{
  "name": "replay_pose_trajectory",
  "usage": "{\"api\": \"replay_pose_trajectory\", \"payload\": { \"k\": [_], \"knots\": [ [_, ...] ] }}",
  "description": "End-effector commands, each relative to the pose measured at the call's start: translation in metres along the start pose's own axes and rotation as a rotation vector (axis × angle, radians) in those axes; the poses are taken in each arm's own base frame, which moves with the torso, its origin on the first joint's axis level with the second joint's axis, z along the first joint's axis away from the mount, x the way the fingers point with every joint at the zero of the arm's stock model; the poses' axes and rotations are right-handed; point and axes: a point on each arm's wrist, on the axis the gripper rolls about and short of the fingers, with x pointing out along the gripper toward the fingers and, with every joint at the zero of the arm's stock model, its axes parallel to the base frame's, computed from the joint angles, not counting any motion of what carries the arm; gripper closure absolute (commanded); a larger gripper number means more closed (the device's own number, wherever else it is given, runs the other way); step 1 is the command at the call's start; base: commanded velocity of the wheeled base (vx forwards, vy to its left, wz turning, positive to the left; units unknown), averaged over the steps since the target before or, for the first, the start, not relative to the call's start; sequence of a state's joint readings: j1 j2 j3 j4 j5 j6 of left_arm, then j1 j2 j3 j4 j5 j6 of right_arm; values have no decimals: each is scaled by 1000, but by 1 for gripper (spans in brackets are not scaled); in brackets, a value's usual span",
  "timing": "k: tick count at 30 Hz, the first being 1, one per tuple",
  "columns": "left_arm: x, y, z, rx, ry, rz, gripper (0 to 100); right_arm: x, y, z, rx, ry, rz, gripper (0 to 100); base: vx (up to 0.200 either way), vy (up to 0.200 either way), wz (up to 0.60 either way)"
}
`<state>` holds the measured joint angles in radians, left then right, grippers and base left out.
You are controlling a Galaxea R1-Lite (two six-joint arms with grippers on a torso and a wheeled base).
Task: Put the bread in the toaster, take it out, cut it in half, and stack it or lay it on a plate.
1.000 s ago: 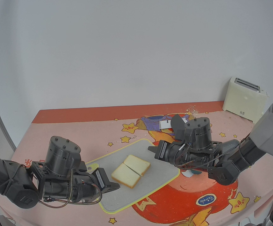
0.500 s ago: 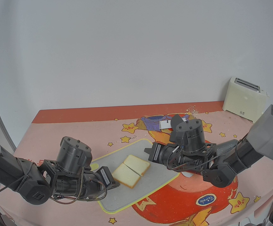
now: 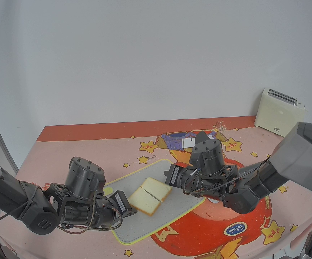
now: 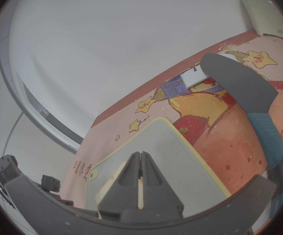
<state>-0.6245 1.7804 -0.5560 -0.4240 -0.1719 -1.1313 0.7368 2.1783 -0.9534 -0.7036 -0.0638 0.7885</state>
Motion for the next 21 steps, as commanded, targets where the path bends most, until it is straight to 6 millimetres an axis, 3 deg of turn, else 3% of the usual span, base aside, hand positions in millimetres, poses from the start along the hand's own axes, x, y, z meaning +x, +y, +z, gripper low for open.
{"api": "replay_pose_trajectory", "payload": {
  "k": [1, 21],
  "knots": [
    [0, 2, 0, -2, 3, 9, 100, 4, -3, -5, 1, 14, -12, 100, 0, 0, 0],
    [3, 0, 1, 2, 1, 3, 100, 0, 5, -24, 15, 80, 12, 100, 0, 0, 0]
  ]
}}
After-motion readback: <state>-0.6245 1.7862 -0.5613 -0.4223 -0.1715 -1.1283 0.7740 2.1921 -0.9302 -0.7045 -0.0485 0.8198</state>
